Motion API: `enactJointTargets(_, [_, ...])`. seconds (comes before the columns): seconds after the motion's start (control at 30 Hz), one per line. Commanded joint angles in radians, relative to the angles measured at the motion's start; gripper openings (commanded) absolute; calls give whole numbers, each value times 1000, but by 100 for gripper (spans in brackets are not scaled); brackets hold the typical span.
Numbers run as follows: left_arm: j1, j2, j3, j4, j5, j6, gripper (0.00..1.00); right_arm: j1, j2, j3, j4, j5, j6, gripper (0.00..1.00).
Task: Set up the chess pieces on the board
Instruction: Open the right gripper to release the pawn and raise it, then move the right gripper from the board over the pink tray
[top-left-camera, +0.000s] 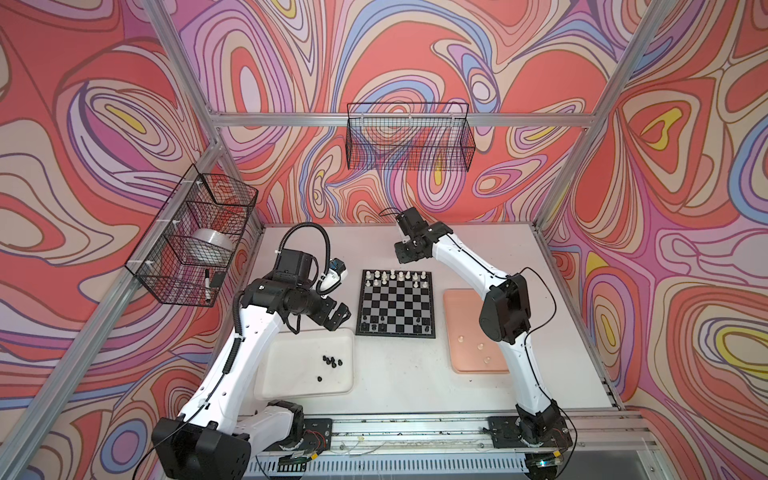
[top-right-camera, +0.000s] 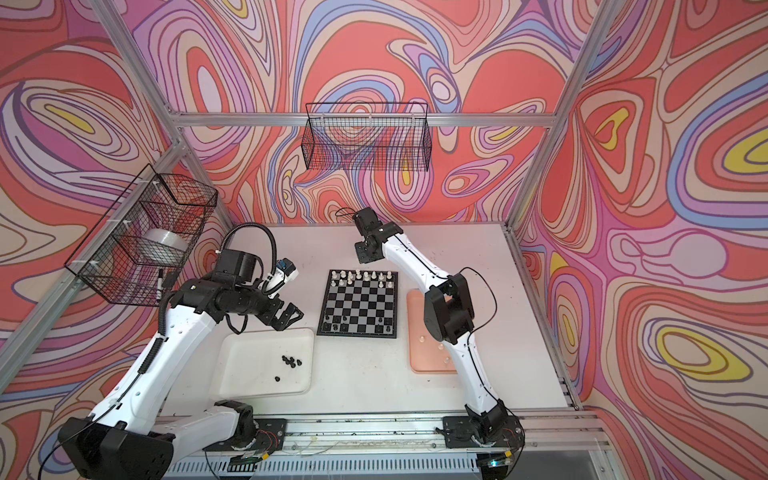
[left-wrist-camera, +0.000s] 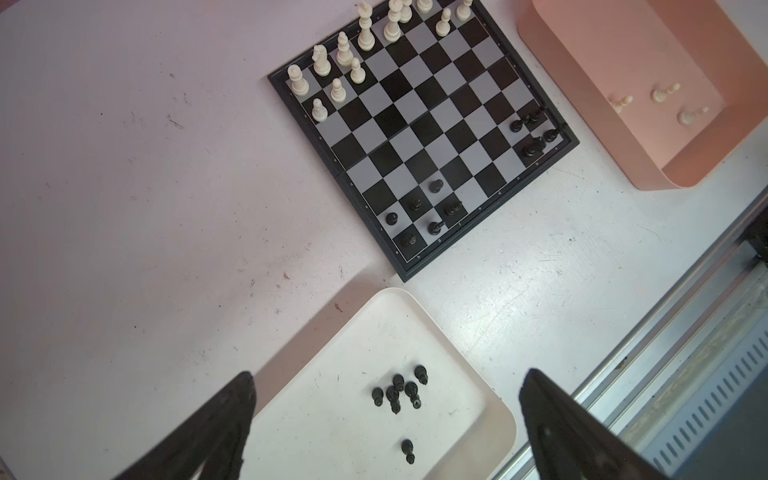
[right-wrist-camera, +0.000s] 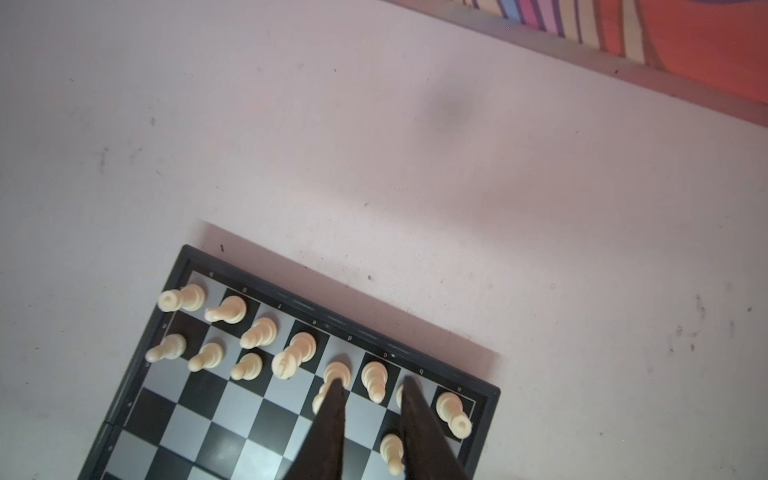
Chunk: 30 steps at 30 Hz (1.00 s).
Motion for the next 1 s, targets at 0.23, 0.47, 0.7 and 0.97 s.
enactJointTargets(0.23, [-6, -14, -3, -24, 10, 25, 100, 8, -317, -238, -75, -21, 42, 25])
enactJointTargets(0.47, [-11, -9, 1, -24, 25, 28, 100, 8, -562, -592, -80, -81, 87, 20])
enactJointTargets(0.7, [-20, 27, 42, -48, 26, 29, 99, 7, -743, -822, -95, -91, 145, 22])
enactJointTargets(0.97, [-24, 50, 53, -56, 35, 30, 99, 7, -828, -955, -124, -130, 184, 22])
